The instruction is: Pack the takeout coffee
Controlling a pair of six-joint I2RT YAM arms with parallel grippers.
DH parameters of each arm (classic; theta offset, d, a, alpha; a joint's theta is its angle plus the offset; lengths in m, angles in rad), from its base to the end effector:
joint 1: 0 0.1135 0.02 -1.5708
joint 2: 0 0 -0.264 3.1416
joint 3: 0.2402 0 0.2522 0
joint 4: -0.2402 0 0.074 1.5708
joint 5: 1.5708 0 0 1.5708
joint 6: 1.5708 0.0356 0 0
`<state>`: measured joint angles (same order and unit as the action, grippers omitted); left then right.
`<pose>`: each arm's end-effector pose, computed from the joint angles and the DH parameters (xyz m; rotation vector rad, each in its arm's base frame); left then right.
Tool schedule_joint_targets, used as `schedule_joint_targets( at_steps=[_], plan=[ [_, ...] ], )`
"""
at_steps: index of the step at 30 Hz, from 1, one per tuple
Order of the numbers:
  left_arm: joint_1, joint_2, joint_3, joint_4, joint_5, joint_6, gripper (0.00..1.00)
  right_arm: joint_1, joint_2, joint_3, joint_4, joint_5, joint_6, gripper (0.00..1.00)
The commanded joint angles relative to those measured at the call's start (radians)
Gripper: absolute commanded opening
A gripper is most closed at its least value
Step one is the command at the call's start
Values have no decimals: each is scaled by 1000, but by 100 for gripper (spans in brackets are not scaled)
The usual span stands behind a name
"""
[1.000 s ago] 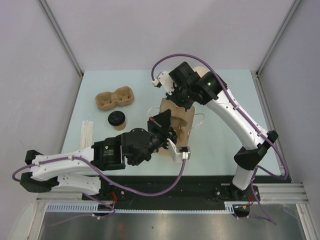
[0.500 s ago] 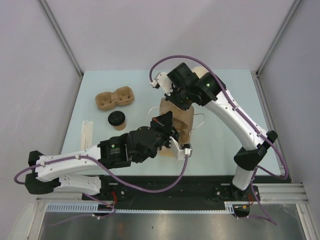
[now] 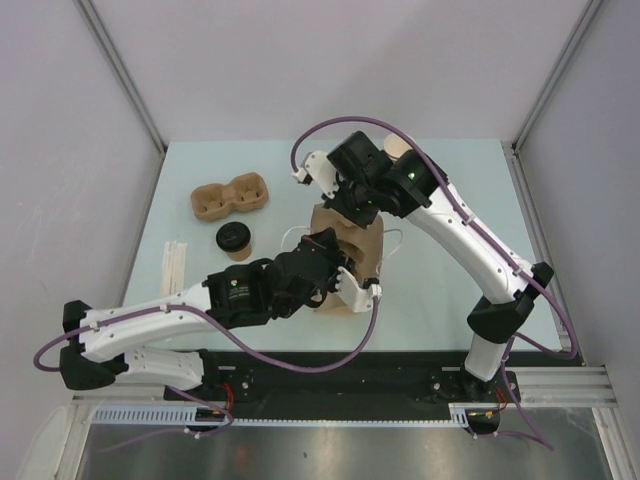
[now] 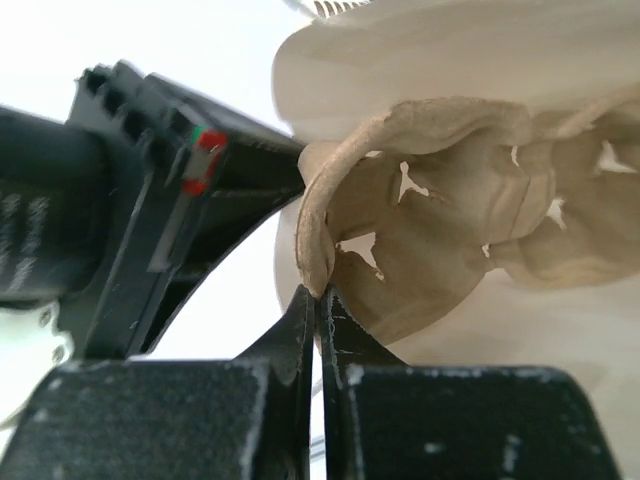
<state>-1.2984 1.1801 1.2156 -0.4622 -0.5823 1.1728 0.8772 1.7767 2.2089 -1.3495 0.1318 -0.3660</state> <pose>0.0879 -0.2418 0.3833 1.6917 0.9817 0.4968 0.2195 0.2567 0.4422 -1.3974 2.0460 0.0541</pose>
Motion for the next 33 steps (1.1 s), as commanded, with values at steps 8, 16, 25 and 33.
schedule_joint_targets(
  at_steps=[8,16,25,33],
  plan=[
    [-22,-10,78,-55,-71,-55,0,12,9,77,-33,-3,30,0],
    [5,62,94,-90,-68,-105,0,19,-7,61,-34,3,35,0],
    [45,108,128,-182,5,-185,0,19,9,64,-33,-1,32,0],
    [106,139,134,-211,65,-239,0,8,46,89,-34,-21,22,0]
  ],
)
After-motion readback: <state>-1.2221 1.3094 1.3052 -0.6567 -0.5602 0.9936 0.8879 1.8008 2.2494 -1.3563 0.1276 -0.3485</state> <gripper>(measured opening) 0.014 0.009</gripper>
